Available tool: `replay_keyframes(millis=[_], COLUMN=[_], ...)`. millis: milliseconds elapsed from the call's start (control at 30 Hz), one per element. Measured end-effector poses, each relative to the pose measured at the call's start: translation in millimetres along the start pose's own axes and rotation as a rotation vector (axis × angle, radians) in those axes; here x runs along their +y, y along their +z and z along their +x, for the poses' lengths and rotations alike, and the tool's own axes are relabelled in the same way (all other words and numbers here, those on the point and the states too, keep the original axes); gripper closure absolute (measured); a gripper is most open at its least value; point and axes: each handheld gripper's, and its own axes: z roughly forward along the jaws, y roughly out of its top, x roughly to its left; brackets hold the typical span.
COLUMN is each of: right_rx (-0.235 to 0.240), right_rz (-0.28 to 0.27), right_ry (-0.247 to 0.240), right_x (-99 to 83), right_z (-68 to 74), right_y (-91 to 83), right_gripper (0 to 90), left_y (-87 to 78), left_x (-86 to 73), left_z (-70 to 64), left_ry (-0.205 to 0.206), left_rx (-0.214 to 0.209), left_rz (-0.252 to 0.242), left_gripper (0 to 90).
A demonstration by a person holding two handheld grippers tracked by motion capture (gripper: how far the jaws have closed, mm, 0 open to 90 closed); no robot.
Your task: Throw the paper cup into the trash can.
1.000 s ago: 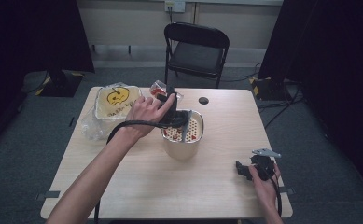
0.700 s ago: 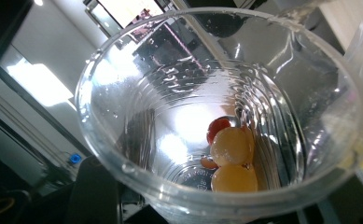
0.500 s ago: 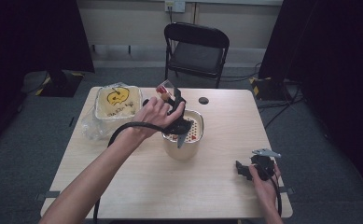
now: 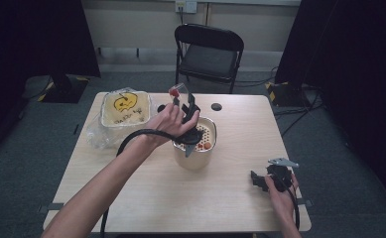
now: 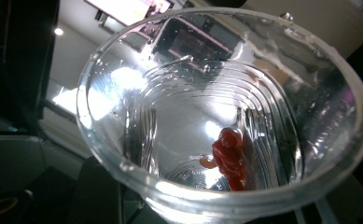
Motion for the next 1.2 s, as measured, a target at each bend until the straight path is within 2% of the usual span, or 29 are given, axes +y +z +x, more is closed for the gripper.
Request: replay_keyframes(millis=[33,67,100,200,233,300,333,367,400,433,500,533,567,600,633,667,700,800,833,867,900,933,967,1000,1067,1100,1133,1167,1200], right_rx=[0.0,0.0,0.0,0.0,0.0,0.0,0.0,0.0,0.0,0.0,0.0,0.0,0.0,0.0,0.0,0.0,0.0,0.0,-0.001,-0.001,0.0,0.0,0.002,0.0,0.001,0.001,0.001,0.001,0.001], right_rz=[0.0,0.0,-0.001,0.0,-0.001,-0.001,-0.001,-0.001,-0.001,0.0,-0.001,-0.001,-0.001,-0.001,-0.001,-0.001,-0.001,-0.001,-0.001,-0.001,0.0,0.0,0.0,-0.001,0.0,0.0,0.0,0.0,0.0], right_ry=[0.0,0.0,0.0,0.0,0.0,0.0,-0.001,-0.001,0.0,0.0,0.0,0.0,0.0,0.0,0.0,0.0,-0.001,0.0,-0.001,-0.001,-0.001,-0.001,-0.002,-0.002,-0.002,-0.002,-0.002,-0.002,-0.002], right_x=[0.0,0.0,0.0,0.0,0.0,0.0,-0.1,-0.1,-0.1,0.0,0.0,0.0,0.0,0.0,0.0,0.0,-0.1,0.0,0.0,0.0,-0.1,-0.1,-0.1,-0.1,-0.1,-0.1,-0.1,-0.1,-0.1], right_z=[0.0,0.0,0.0,0.0,0.0,0.0,0.0,0.0,0.0,0.0,0.0,0.0,0.0,0.0,0.0,0.0,0.0,0.0,0.0,0.0,-0.1,-0.1,-0.1,0.0,-0.1,-0.1,-0.1,-0.1,-0.1], right_y=[0.0,0.0,0.0,0.0,0.0,0.0,0.0,0.0,0.0,0.0,0.0,0.1,0.1,0.1,0.1,0.0,0.0,0.0,-0.1,-0.1,-0.1,-0.1,-0.2,-0.2,-0.2,-0.2,-0.2,-0.2,-0.2], right_gripper=[8.7,8.6,8.7,8.7,8.7,8.7,8.7,8.7,8.7,8.7,8.6,8.6,8.6,8.6,8.6,8.6,8.7,8.7,8.7,8.7,8.7,8.7,8.7,8.7,8.7,8.7,8.7,8.7,8.7], left_y=[0.0,0.1,-0.2,0.7,1.2,1.1,0.6,0.6,1.2,1.3,1.5,2.0,2.1,2.1,1.4,1.5,2.3,3.1,3.0,3.0,3.7,3.7,5.4,5.9,8.4,9.2,9.2,8.7,7.3], left_x=[0.5,-0.1,-3.6,-5.7,-5.5,-6.1,-7.7,-7.7,-9.9,-11.0,-11.5,-11.2,-11.1,-11.1,-13.0,-14.7,-18.2,-26.1,-31.7,-35.0,-42.6,-42.6,-49.1,-51.7,-58.9,-68.4,-68.4,-73.5,-77.2], left_z=[-0.6,1.1,3.5,4.5,4.4,5.5,6.9,6.9,8.3,8.9,9.5,8.5,9.4,9.4,10.9,11.4,13.1,12.6,12.6,12.3,11.4,11.4,10.4,9.4,6.7,2.3,2.3,-1.2,-4.1], left_ry=[0.013,0.006,-0.045,-0.048,-0.049,-0.083,-0.146,-0.146,-0.235,-0.28,-0.343,-0.366,-0.437,-0.437,-0.527,-0.583,-0.662,-0.844,-0.953,-1.01,-1.14,-1.14,-1.241,-1.283,-1.408,-1.562,-1.562,-1.651,-1.711], left_rx=[0.014,0.001,0.005,-0.001,-0.027,-0.025,-0.05,-0.05,-0.095,-0.114,-0.146,-0.144,-0.178,-0.178,-0.199,-0.212,-0.255,-0.345,-0.411,-0.414,-0.48,-0.48,-0.515,-0.542,-0.604,-0.659,-0.659,-0.678,-0.69], left_rz=[0.011,0.001,0.009,0.008,0.004,0.002,-0.014,-0.014,-0.051,-0.074,-0.095,-0.099,-0.121,-0.121,-0.15,-0.15,-0.171,-0.229,-0.278,-0.292,-0.334,-0.334,-0.381,-0.402,-0.472,-0.554,-0.554,-0.592,-0.607], left_gripper=[45.6,45.6,45.6,45.6,45.6,45.6,45.6,45.6,45.6,45.6,45.7,45.8,45.8,45.8,45.8,46.2,46.3,46.3,46.4,46.4,46.7,46.7,46.7,46.9,46.8,46.8,46.7,46.7,46.6])
